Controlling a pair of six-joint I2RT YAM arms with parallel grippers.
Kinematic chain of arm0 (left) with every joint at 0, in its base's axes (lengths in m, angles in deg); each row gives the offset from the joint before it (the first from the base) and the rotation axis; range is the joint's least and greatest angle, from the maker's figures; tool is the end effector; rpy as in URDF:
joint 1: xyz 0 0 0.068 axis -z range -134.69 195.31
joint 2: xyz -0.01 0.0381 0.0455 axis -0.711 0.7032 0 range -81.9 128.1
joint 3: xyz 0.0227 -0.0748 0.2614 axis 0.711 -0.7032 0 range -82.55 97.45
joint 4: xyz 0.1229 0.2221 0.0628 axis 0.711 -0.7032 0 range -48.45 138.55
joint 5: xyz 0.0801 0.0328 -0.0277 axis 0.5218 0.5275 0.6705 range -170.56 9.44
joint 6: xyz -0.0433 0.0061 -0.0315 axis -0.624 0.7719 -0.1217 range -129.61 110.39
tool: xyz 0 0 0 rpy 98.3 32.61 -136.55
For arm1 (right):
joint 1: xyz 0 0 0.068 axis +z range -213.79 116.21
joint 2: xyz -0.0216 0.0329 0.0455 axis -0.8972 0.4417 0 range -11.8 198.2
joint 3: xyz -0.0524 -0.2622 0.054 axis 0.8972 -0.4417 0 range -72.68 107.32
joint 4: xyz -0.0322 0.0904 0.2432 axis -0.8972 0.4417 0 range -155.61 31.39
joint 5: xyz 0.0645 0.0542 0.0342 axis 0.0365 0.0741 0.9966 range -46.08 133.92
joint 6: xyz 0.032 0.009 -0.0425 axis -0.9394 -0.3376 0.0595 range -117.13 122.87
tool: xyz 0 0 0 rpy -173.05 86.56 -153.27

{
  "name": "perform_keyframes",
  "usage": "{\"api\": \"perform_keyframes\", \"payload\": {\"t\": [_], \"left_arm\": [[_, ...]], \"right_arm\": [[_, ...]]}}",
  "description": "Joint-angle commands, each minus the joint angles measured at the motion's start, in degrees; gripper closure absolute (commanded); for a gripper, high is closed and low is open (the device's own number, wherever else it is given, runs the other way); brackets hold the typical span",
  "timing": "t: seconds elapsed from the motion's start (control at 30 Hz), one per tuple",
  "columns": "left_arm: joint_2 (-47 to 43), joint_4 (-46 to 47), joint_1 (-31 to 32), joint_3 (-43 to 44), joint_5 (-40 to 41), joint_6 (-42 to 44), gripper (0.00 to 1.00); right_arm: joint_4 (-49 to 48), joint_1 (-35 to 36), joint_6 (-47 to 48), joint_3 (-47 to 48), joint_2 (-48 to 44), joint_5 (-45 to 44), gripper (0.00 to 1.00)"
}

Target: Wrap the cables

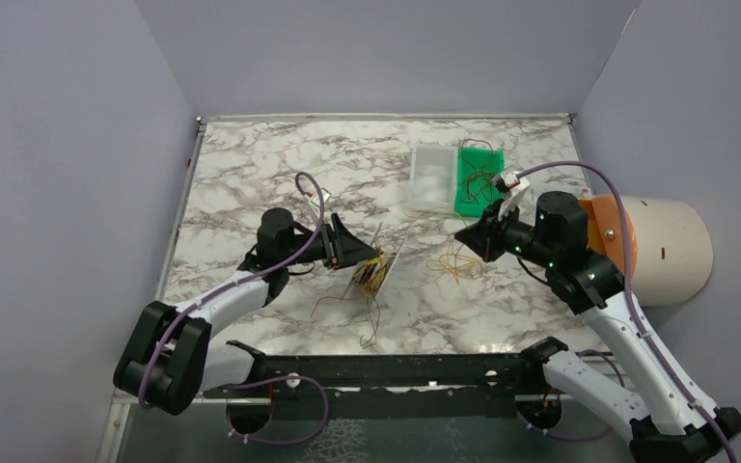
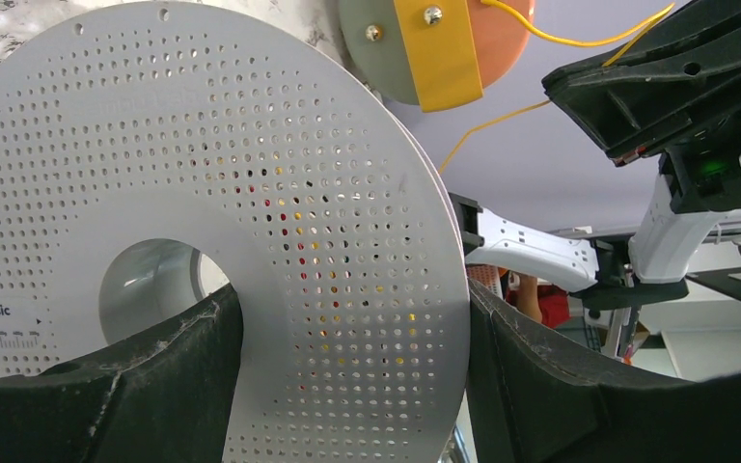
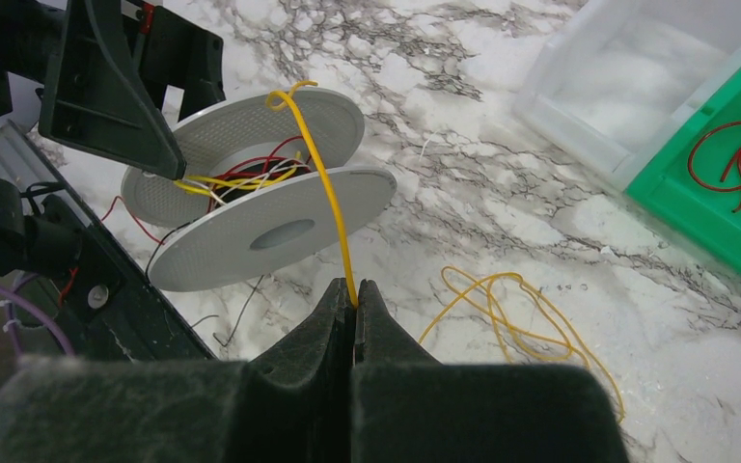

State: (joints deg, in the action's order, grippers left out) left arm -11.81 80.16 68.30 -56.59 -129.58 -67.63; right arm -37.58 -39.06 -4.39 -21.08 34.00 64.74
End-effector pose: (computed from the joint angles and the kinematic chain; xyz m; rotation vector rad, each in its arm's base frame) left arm 0.2130 -0.1194 0.2132 0.0938 2.0850 -1.7006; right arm 0.1518 0.0838 0.3464 -0.5440 1.9269 0.7186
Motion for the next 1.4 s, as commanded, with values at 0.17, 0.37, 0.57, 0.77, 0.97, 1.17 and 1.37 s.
{"api": "perform_keyframes", "payload": {"t": [0.17,0.37,0.57,0.77,0.97,1.17,1.37], "left_arm": [[4.52,-5.78,-1.8,-3.32,2.26,5.38,0.45],[5.42,-5.78,-3.04,-3.8,2.42,5.57,0.4],[6.42,-5.78,-4.0,-4.38,3.18,5.72,0.35],[6.27,-5.78,-4.41,-4.6,3.4,6.01,0.28],[4.99,-6.06,-4.48,-4.53,4.06,6.04,0.21],[3.83,-6.83,-4.5,-4.59,4.08,6.72,0.18],[2.01,-8.24,-4.52,-4.37,4.27,8.03,0.14]], "right_arm": [[-1.75,-0.21,-0.1,-0.13,0.46,-0.14,0.99],[-1.97,-0.21,-0.13,-0.62,0.49,-0.07,0.99],[-2.16,-0.21,-0.12,-0.97,0.5,-0.51,0.99],[-2.27,-0.21,-0.1,-1.29,0.28,-0.52,0.99],[-2.2,-0.21,-0.22,-0.85,0.28,-0.12,0.99],[-1.85,-0.21,-0.36,-0.49,0.33,0.18,0.99],[-2.01,-0.21,-0.92,-0.34,0.31,0.53,0.99]]}}
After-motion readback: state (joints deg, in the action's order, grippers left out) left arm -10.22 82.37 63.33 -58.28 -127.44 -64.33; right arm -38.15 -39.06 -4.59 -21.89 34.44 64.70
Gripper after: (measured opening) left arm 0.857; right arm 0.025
